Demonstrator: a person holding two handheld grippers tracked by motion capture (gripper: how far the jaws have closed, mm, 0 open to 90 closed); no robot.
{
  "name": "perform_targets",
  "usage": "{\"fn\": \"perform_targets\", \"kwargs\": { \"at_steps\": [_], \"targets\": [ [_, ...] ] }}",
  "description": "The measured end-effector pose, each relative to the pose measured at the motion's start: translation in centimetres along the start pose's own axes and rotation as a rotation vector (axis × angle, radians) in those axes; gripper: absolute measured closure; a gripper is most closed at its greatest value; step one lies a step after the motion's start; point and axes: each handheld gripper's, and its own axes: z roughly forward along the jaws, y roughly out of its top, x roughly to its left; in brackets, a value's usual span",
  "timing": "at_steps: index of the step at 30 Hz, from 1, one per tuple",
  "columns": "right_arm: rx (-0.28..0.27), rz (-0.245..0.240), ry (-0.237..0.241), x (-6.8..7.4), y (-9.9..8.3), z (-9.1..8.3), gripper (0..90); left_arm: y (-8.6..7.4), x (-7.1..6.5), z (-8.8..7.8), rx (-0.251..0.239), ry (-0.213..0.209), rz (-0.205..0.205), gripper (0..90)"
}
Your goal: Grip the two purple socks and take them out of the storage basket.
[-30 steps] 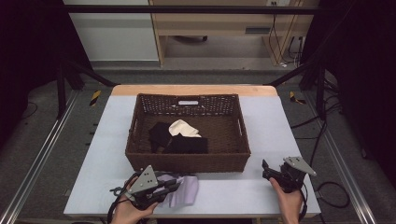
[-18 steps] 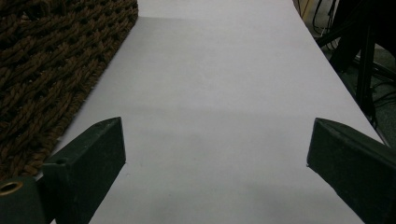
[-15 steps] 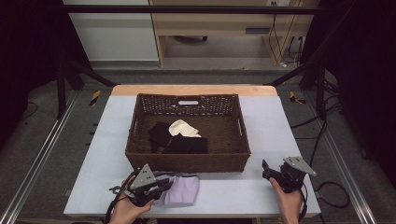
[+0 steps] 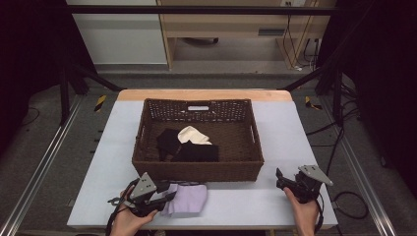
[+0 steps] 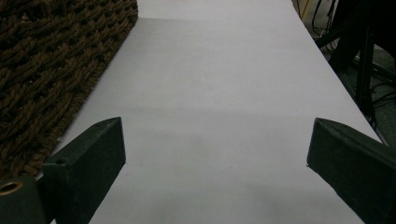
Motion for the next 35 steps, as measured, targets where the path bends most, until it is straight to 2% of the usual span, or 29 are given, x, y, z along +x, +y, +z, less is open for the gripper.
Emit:
{"fn": "perform_targets", "kwargs": {
  "at_steps": [3, 4, 6, 10, 15, 17, 18, 19, 20, 24, 29, 35],
  "targets": [
    [-0.001, 0.002, 0.002, 0.0, 0.0, 0.0, 4.8, -0.1, 0.3, -0.3, -0.019, 0.008, -0.013, 47.3],
    [-0.002, 0.004, 0.001, 0.0, 0.0, 0.0, 4.6, -0.3, 0.6, -0.7, -0.039, 0.017, -0.03, 45.3],
    [-0.001, 0.005, 0.002, 0.0, 0.0, 0.0, 4.5, -0.4, 1.0, -1.1, -0.057, 0.025, -0.038, 41.8],
    [0.001, 0.005, 0.002, 0.0, 0.0, 0.0, 4.6, -0.7, 1.4, -1.3, -0.072, 0.018, -0.051, 34.7],
    [-0.002, 0.004, 0.001, 0.0, 0.0, 0.0, 4.6, -0.5, 1.2, -1.2, -0.082, 0.008, -0.054, 28.3],
    [-0.002, 0.004, 0.001, 0.0, 0.0, 0.0, 4.6, -0.3, 1.1, -1.5, -0.099, 0.007, -0.054, 27.5],
    [-0.002, 0.004, 0.003, -0.1, 0.0, 0.0, 4.6, -0.1, 1.2, -1.8, -0.126, 0.001, -0.071, 26.9],
    [-0.001, 0.005, 0.003, -0.1, 0.0, 0.0, 4.6, -0.1, 1.2, -1.8, -0.126, 0.001, -0.071, 26.9],
    [-0.001, 0.005, 0.003, -0.1, 0.0, 0.0, 4.6, 0.1, 1.3, -2.3, -0.148, 0.009, -0.073, 26.9],
    [-0.004, 0.002, 0.001, -0.1, 0.0, 0.0, 4.6, -0.1, 1.8, -2.8, -0.15, 0.031, -0.08, 27.5],
    [-0.004, 0.006, 0.0, -0.1, 0.0, -0.1, 4.6, -0.8, 2.5, -3.4, -0.118, 0.085, -0.075, 30.9],
    [-0.009, 0.01, 0.0, -0.1, 0.0, -0.1, 4.5, -0.9, 3.0, -3.3, -0.112, 0.125, -0.071, 47.0]
  ]
}}
